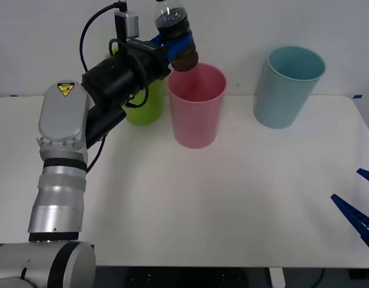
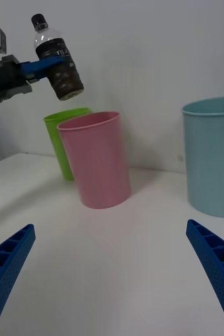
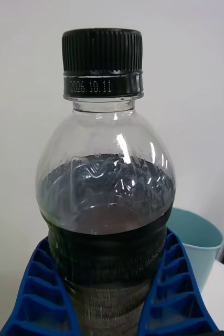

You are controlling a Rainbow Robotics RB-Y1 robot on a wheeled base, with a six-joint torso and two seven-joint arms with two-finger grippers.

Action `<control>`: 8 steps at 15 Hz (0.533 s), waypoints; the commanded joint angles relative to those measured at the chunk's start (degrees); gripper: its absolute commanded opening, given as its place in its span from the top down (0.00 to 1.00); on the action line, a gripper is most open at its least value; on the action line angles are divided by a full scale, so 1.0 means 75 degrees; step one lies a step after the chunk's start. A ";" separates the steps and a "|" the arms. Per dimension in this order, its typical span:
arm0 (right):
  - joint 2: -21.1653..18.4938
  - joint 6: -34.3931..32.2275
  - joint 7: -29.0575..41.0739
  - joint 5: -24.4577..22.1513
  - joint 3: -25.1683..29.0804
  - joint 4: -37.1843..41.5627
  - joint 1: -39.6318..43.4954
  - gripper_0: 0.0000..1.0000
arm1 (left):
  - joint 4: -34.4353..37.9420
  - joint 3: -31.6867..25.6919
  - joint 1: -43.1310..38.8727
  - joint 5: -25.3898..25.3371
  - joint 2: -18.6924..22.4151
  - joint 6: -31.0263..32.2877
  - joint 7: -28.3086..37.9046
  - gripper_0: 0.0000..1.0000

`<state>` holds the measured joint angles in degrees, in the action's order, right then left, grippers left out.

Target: Grasp the object on the table and drop it into the matching bin: aluminum can to the light blue bin, PET bottle to the pink bin.

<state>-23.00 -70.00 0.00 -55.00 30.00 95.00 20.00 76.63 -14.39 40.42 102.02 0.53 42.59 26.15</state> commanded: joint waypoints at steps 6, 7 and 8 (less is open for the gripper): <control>0.0000 0.0000 0.0000 0.0000 0.0000 0.0000 0.0000 0.00 | -0.0515 0.0102 0.0411 0.0202 0.0000 -0.0183 -0.0053 0.99; 0.0000 0.0000 0.0000 0.0000 0.0000 0.0000 0.0000 0.00 | -0.0515 0.0125 0.0411 0.0202 0.0000 -0.0206 -0.0053 0.91; 0.0000 0.0000 0.0000 0.0000 0.0000 0.0000 0.0000 0.00 | -0.0515 0.0125 0.0411 0.0178 0.0000 -0.0218 -0.0065 0.71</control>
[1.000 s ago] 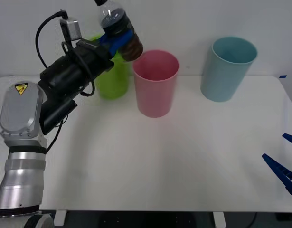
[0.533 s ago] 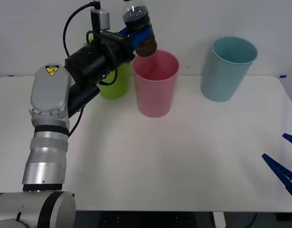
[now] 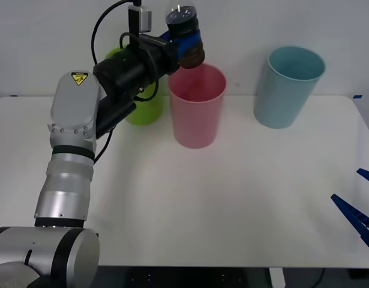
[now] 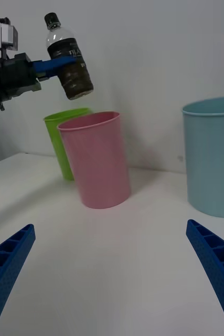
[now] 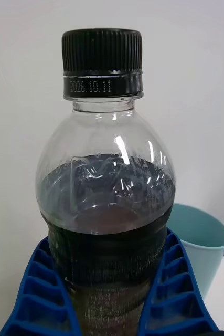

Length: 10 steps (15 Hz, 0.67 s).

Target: Grasp the object on the table and drop it into the matching bin: aluminum can to the light blue bin, PET bottle to the pink bin.

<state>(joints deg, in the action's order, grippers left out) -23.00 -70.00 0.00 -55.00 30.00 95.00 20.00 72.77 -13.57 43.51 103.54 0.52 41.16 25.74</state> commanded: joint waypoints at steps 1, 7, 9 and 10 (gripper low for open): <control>0.0000 0.0000 0.0000 0.0000 0.0000 0.0000 0.0000 0.00 | 0.0000 0.0029 0.0000 -0.0072 0.0001 -0.0028 -0.0010 0.02; 0.0000 0.0000 0.0000 0.0000 0.0000 0.0000 0.0000 0.00 | 0.0012 0.0052 -0.0176 -0.0634 0.0059 -0.0039 -0.0080 0.00; 0.0000 0.0000 0.0000 0.0000 0.0000 0.0000 0.0000 0.00 | 0.0035 0.0111 -0.0305 -0.1021 0.0223 -0.0004 -0.0162 0.00; 0.0000 0.0000 0.0000 0.0000 0.0000 0.0000 0.0000 0.00 | 0.0094 0.0169 -0.0398 -0.1208 0.0340 0.0043 -0.0185 0.00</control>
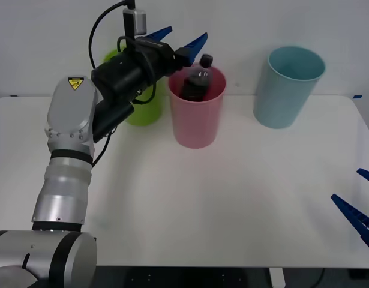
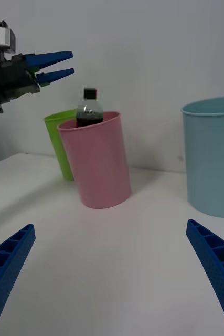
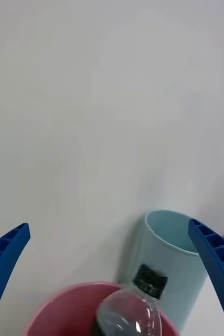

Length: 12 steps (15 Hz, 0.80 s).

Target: Grasp the object on the table and drop it into the matching bin: aluminum can to the light blue bin, PET bottle to the pink bin.

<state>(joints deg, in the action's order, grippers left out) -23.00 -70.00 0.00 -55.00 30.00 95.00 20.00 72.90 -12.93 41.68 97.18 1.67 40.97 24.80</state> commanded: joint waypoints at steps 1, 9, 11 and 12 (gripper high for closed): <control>0.0000 0.0000 0.0000 0.0000 0.0000 0.0000 0.0000 0.00 | 0.0100 0.0131 -0.0237 -0.0559 0.0293 0.0104 -0.0096 0.00; 0.0000 0.0000 0.0000 0.0000 0.0000 0.0000 0.0000 0.00 | 0.1249 0.0224 -0.1760 -0.2130 0.1289 0.0655 -0.0377 0.00; 0.0000 0.0000 0.0000 0.0000 0.0000 0.0000 0.0000 0.00 | 0.1647 0.0142 -0.2252 -0.2481 0.1582 0.0842 -0.0424 0.00; 0.0000 0.0000 0.0000 0.0000 0.0000 0.0000 0.0000 0.00 | 0.1846 -0.0022 -0.2499 -0.2587 0.1687 0.1030 -0.0459 0.00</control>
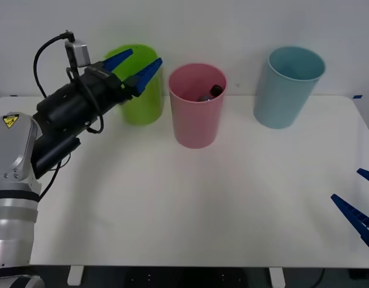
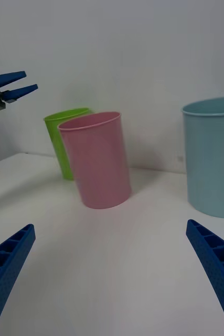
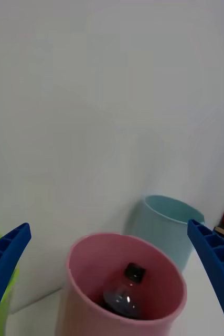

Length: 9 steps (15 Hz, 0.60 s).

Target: Grasp the object on the table and drop it into the matching bin: aluminum can to the light blue bin, PET bottle to the pink bin.

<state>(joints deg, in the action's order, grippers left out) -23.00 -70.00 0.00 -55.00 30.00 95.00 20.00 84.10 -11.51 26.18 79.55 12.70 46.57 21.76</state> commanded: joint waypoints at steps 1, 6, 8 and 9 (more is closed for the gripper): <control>0.0000 0.0000 0.0000 0.0000 0.0000 0.0000 0.0000 0.00 | 0.0494 -0.0458 -0.0655 -0.0294 0.0287 0.0552 -0.0089 0.00; 0.0000 0.0000 0.0000 0.0000 0.0000 0.0000 0.0000 0.00 | 0.1010 -0.1513 -0.1628 -0.0563 0.0639 0.1736 -0.0265 0.00; 0.0000 0.0000 0.0000 0.0000 0.0000 0.0000 0.0000 0.00 | 0.1022 -0.1759 -0.1968 -0.0798 0.0908 0.2111 -0.0382 0.00; 0.0000 0.0000 0.0000 0.0000 0.0000 0.0000 0.0000 0.00 | 0.1010 -0.1876 -0.2167 -0.0962 0.1096 0.2286 -0.0464 0.00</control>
<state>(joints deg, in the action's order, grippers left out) -23.00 -70.00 0.00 -55.00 30.00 95.00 20.00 91.74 -24.94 10.97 73.22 19.95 62.73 18.73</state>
